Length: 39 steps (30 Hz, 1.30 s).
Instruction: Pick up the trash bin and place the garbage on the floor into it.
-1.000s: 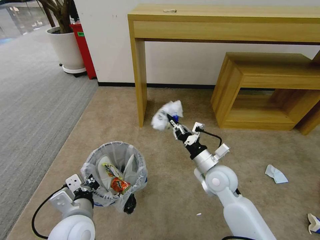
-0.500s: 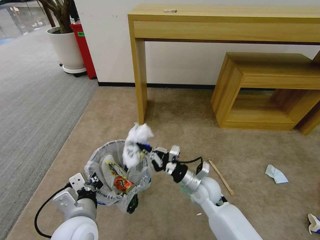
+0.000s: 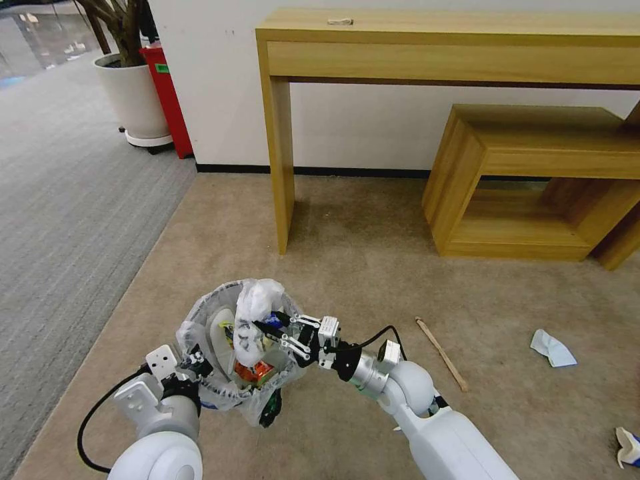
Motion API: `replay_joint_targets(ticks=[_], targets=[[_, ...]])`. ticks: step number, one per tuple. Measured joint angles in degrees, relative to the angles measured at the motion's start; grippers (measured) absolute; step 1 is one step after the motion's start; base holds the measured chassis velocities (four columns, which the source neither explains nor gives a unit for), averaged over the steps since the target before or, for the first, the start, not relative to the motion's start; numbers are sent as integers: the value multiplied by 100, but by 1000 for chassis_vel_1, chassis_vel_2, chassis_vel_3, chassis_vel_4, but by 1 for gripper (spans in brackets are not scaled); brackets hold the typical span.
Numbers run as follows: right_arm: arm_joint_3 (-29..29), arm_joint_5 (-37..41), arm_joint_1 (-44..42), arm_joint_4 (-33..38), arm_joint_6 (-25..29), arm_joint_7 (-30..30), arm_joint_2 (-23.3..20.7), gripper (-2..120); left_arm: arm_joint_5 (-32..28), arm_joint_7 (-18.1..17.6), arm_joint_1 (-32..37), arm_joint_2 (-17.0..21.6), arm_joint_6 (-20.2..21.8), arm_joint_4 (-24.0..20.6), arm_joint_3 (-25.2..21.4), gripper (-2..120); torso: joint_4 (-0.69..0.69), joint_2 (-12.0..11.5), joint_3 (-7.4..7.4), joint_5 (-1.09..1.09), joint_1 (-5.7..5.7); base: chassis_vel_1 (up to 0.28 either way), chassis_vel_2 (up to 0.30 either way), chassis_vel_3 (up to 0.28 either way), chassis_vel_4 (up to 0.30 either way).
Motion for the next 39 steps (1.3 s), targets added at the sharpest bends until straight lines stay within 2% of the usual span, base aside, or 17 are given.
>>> replay_joint_targets(ticks=[3, 4, 6, 12, 14, 17, 20, 22, 24, 27, 28, 29, 30, 32, 33, 35, 39], targets=[[37, -16, -27, 16, -4, -67, -26, 56, -5, 0, 16, 1, 2, -17, -32, 0, 0, 0, 0, 0, 0, 0, 0, 0, 0], [37, -16, -27, 16, -4, -67, -26, 56, -5, 0, 16, 1, 2, -17, -32, 0, 0, 0, 0, 0, 0, 0, 0, 0, 0], [79, -56, -41, 36, -22, -126, -45, 67, -13, 0, 36, 1, 5, -50, -39, 0, 0, -1, 0, 0, 0, 0, 0, 0, 0], [153, -170, -76, 47, -40, -210, -59, 84, -20, -1, 78, 1, 11, -112, -53, 0, 0, -1, 0, 0, 0, 0, 0, 0, 0], [203, -183, -113, 67, -38, -215, -59, 95, -23, -2, 111, 2, 12, -154, -61, 0, 0, -1, 0, 0, 0, 0, 0, 0, 0], [284, -108, -166, 141, -34, -160, -56, 99, -31, -2, 133, 2, 13, -177, -80, 0, 0, -1, 0, 1, 0, 0, 0, 0, 0], [432, 50, -247, 325, -44, 117, -59, 100, -45, -5, 148, 1, 13, -194, -122, 0, 0, 0, 0, 1, 0, 0, 0, 0, 0], [800, 79, -356, 577, -161, 536, -38, 100, -79, -10, 149, 2, 13, -214, -170, 0, 0, -1, 0, 1, 0, 0, 0, 0, 0], [888, 59, -375, 613, -170, 606, -28, 100, -84, -12, 149, 2, 13, -217, -179, 0, 0, -1, 0, 0, 0, 0, 0, 0, 0], [1824, -475, -510, 790, -21, 1226, 91, 100, -68, -33, 126, 2, -4, -240, -252, 0, 0, 0, 0, 0, 0, 0, 0, 0, 0], [1824, -475, -510, 790, -21, 1226, 91, 100, -68, -33, 126, 2, -4, -240, -252, 0, 0, 0, 0, 0, 0, 0, 0, 0, 0], [2113, -557, -590, 810, 26, 1487, 103, 100, -26, -42, 113, 2, -30, -240, -289, 0, -1, 0, 0, 0, 0, 0, 0, 0, 0], [2548, -544, -795, 813, 97, 2099, 110, 100, 27, -50, 87, 2, -72, -234, -347, 0, 0, 0, 0, 1, 0, 0, 0, 0, 0], [2816, -527, -970, 788, 181, 2585, 111, 100, 31, -50, 74, 2, -79, -226, -348, 0, -1, 0, 0, 1, 0, 0, 0, 0, 0], [2816, -527, -970, 788, 181, 2585, 111, 100, 31, -50, 74, 2, -79, -226, -348, 0, -1, 0, 0, 1, 0, 0, 0, 0, 0], [3198, -519, -1194, 708, 472, 3145, 143, 100, 48, -48, 56, 2, -80, -218, -298, 0, -1, 0, 0, 3, 0, 0, 0, 0, 0], [3556, -425, -1425, 734, 566, 3471, 196, 100, 60, -38, 41, 2, -94, -214, -297, 0, 0, 0, 0, 2, 0, 0, 0, 0, 0]])
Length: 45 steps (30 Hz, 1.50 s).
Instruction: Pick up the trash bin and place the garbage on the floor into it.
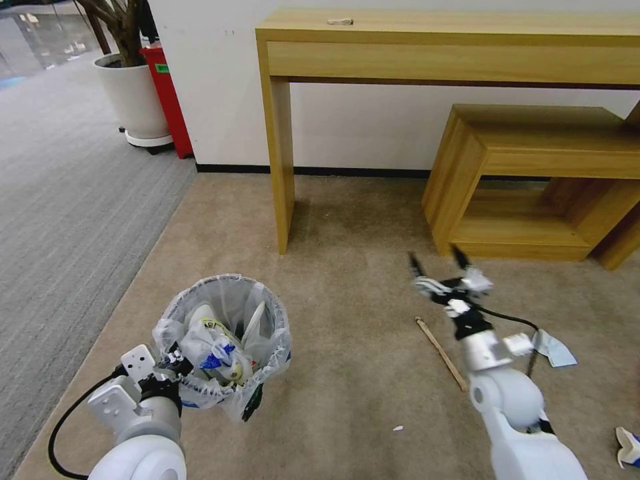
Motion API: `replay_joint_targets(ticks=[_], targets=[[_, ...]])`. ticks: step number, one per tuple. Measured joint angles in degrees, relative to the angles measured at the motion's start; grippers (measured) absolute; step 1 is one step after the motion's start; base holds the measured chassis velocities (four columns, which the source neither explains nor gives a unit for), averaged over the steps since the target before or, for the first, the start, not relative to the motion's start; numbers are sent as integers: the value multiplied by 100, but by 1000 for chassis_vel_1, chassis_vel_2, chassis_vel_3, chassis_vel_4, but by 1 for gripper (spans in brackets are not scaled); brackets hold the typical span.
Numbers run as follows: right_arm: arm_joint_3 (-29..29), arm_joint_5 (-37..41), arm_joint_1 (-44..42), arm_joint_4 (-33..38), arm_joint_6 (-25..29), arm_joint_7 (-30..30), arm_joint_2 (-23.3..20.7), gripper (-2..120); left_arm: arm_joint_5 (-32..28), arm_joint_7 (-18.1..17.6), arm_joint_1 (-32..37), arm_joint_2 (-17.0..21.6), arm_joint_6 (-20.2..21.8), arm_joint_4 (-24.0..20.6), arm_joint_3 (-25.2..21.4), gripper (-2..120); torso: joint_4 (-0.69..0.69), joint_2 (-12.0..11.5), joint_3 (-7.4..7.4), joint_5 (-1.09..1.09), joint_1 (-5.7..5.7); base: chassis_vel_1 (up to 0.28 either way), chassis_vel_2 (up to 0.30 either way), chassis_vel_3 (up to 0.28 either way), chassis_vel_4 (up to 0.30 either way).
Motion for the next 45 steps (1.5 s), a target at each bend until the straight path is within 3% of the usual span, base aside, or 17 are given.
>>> replay_joint_targets(ticks=[8, 22, 26, 29, 33, 35, 36, 45], targets=[[371, 29, -332, 18, 190, 118, 10, 100, -7, 16, 65, 42, -36, -51, -76, 0, 0, 0, 0, -1, 0, 0, 0, 0, 0], [319, -171, -436, 240, -426, 183, -66, 100, -10, 23, 235, 27, -39, -263, -74, 0, 1, 0, 0, -2, 0, 0, 0, 0, 0], [-47, -171, -353, 173, -1222, 315, -290, 100, 12, 27, 275, 4, -54, -296, -55, 0, 0, 0, 0, -1, 0, 0, 0, 0, 0], [-135, -189, -296, 121, -1488, 357, -336, 100, 25, 27, 282, 4, -57, -296, -52, 0, 0, 0, 0, -2, 0, 0, 0, 0, 0], [-624, -301, -28, -108, -3001, 390, -563, 100, 58, 28, 323, 2, -74, -313, -67, 0, 0, 0, 0, -1, 0, 0, 0, 0, 0], [-693, -341, 10, -131, -3234, 377, -599, 100, 59, 28, 324, 1, -74, -313, -73, 0, 0, 0, 0, -1, 0, 0, 0, 0, 0], [-834, -483, 117, -198, -3760, 292, -678, 100, 60, 29, 325, 1, -74, -314, -83, 0, 1, 0, 0, -1, 0, 0, 0, 0, 0], [-1263, -1105, 794, -913, -4983, -98, -722, 100, 60, 30, 323, -1, -74, -268, -75, 0, 1, 0, 0, -1, 0, 0, 0, 0, 0]])
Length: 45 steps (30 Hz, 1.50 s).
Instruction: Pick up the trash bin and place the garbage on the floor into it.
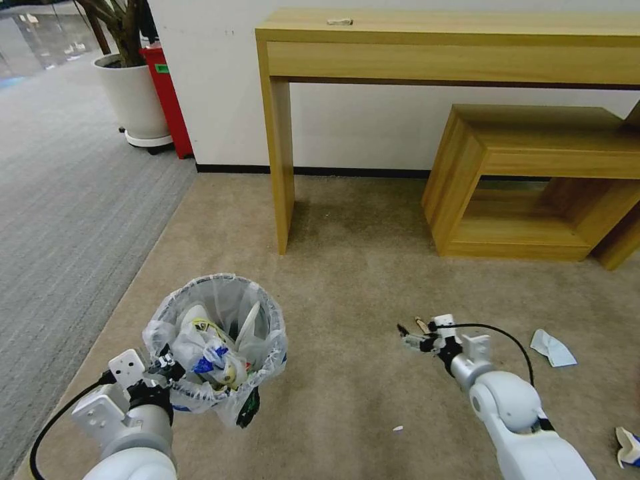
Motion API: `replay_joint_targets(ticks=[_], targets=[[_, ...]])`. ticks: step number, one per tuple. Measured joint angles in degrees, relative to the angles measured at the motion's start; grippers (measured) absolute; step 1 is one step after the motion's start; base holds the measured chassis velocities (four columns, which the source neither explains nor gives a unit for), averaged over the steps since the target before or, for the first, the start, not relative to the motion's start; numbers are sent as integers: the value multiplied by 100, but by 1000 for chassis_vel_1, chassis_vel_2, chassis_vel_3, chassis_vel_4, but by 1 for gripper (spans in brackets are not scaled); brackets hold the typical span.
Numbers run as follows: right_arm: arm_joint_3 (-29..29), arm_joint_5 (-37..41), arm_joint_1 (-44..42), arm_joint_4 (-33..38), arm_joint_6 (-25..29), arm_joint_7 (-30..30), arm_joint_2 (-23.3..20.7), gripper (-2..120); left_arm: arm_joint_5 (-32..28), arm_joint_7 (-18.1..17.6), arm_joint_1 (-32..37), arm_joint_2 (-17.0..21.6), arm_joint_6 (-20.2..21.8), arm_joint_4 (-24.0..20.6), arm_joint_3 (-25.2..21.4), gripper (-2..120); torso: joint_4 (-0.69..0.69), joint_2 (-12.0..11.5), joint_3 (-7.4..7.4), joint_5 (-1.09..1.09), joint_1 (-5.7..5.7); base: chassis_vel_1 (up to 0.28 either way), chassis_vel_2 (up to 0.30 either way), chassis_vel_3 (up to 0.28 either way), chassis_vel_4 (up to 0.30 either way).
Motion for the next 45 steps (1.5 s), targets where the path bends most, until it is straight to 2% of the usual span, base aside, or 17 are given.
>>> replay_joint_targets(ticks=[3, 6, 12, 16, 25, 43, 45], targets=[[9, -473, 347, -461, -117, -206, 48, 100, 12, 0, -7, 0, 0, 33, -18, 0, 0, 0, 0, 0, 0, 0, 0, 0, 0], [57, -621, 522, -736, -93, -275, 66, 100, 20, 0, -8, 0, -1, 44, -24, 0, 0, 0, 0, 0, 0, 0, 0, 0, 0], [169, -793, 1144, -1891, 333, -580, 171, 100, 107, 3, -9, 0, -23, 85, -3, 0, -1, 0, 0, 0, 0, 0, 0, 0, 0], [170, -810, 1275, -2136, 420, -619, 240, 100, 137, 6, -12, 0, -28, 100, 13, 0, -1, 0, 0, 0, 0, 0, 0, 0, 0], [283, -1396, 1837, -3438, 729, -567, 552, 100, 164, 11, 11, 0, -55, 126, -50, 0, 0, 0, 0, 0, 0, 0, 0, 0, 0], [615, -1763, 2041, -4232, 988, -443, 495, 100, 168, 12, 76, 0, -130, 122, -19, 0, -1, 0, 0, 0, 0, 0, 0, 0, 0], [651, -1766, 2056, -4345, 1029, -474, 504, 93, 171, 12, 103, 0, -139, 102, -25, 0, -1, 0, 0, 0, 0, 0, 0, 0, 0]])
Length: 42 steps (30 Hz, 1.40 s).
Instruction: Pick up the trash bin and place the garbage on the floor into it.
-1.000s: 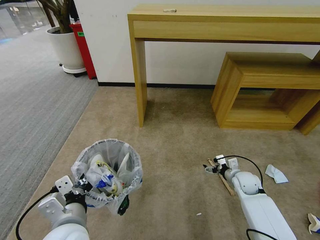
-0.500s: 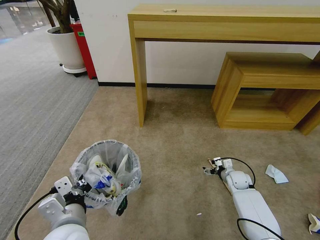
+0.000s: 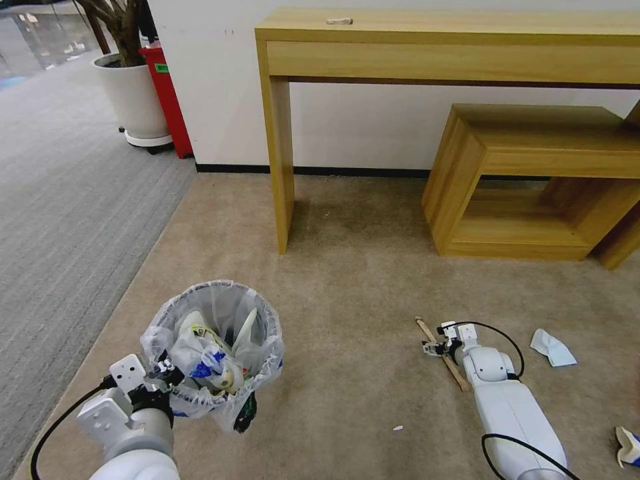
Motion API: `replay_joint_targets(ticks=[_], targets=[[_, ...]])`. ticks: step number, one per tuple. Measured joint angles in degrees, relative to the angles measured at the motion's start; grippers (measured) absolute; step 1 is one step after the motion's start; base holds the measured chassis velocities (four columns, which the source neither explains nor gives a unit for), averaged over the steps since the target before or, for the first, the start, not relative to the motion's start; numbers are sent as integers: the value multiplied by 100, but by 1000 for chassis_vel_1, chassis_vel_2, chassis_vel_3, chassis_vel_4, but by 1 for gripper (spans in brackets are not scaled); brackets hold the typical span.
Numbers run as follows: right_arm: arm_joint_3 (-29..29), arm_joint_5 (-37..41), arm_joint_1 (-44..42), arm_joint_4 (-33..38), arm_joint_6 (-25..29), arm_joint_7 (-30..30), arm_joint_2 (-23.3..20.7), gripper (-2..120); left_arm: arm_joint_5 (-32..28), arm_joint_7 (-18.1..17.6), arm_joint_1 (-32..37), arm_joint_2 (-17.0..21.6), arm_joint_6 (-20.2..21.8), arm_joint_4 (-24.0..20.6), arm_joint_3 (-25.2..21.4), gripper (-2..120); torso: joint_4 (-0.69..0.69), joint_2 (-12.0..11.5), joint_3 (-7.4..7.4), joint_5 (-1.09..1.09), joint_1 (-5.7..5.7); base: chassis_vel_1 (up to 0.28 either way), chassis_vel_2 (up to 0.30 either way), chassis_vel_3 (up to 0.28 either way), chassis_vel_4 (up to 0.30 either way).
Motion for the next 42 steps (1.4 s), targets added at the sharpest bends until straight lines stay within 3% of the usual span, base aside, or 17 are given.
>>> replay_joint_targets(ticks=[2, 5, 7, 9, 11, 16, 21, 24, 27, 28, 29, 33, 38, 40, 42], targets=[[13, -3, 11, -44, 18, -9, 3, 90, 1, 0, 6, 0, -1, -9, -2, 0, 0, 0, 0, 0, 0, 0, 0, 0, 0], [39, -7, 23, -116, 37, -31, 10, 75, 6, -2, 12, 0, -5, -30, -4, 0, 0, 0, 0, 0, 0, 0, 0, 0, 0], [39, -7, 23, -116, 37, -31, 10, 75, 6, -2, 12, 0, -5, -30, -4, 0, 0, 0, 0, 0, 0, 0, 0, 0, 0], [43, -9, 23, -121, 42, -35, 11, 65, 9, -3, 12, 0, -4, -33, -3, 0, 0, 0, 0, 0, 0, 0, 0, 0, 0], [43, -9, 22, -122, 44, -36, 10, 64, 10, -3, 11, 0, -5, -33, -3, 0, 0, 0, 0, -1, 0, 0, 0, 0, 0], [53, -113, -17, -155, 82, -69, 11, 34, 18, -5, -2, 0, -5, -33, -1, 0, 0, 0, 0, 0, 0, 0, 0, 0, 0], [58, -174, -37, -191, 146, -100, 12, 23, 20, -5, -10, 0, -5, -34, 5, 0, 2, 0, -1, 0, 0, 0, 0, 0, 0], [80, -296, -85, -216, 223, -151, 1, 7, 32, -6, -12, 0, -4, -22, 17, 0, 5, 1, -1, 1, 0, 0, 0, 0, 0], [85, -309, -120, -192, 239, -147, -10, 0, 42, -8, -12, 0, -4, -21, 23, 0, 5, 2, -1, 1, 0, 0, 0, 0, 0], [85, -309, -120, -192, 239, -147, -10, 0, 42, -8, -12, 0, -4, -21, 23, 0, 5, 2, -1, 1, 0, 0, 0, 0, 0], [89, -309, -158, -159, 244, -141, -30, 0, 48, -10, -15, 1, -3, -20, 24, 0, -4, 1, 0, -4, 0, 0, 0, 0, 0], [62, -262, -234, -29, 259, -132, -46, 0, 52, -7, -14, 0, -1, -20, 39, 0, -4, 1, 0, -2, 0, 0, 0, 0, 0], [-156, 902, -500, 616, 895, -195, -156, 0, 64, -7, -37, 0, 8, 6, 44, 0, -2, 0, 0, -1, 0, 0, 0, 0, 0], [-403, 2491, -713, 1586, 2094, -1078, -251, 0, 85, 3, -59, 1, 19, 110, 153, 0, 1, 0, 0, -2, 0, 0, 0, 0, 0], [-480, 2878, -744, 1840, 2375, -1317, -275, 0, 85, 14, -63, 0, 21, 129, 183, 0, 1, 0, 0, -3, 0, 0, 0, 0, 0]])
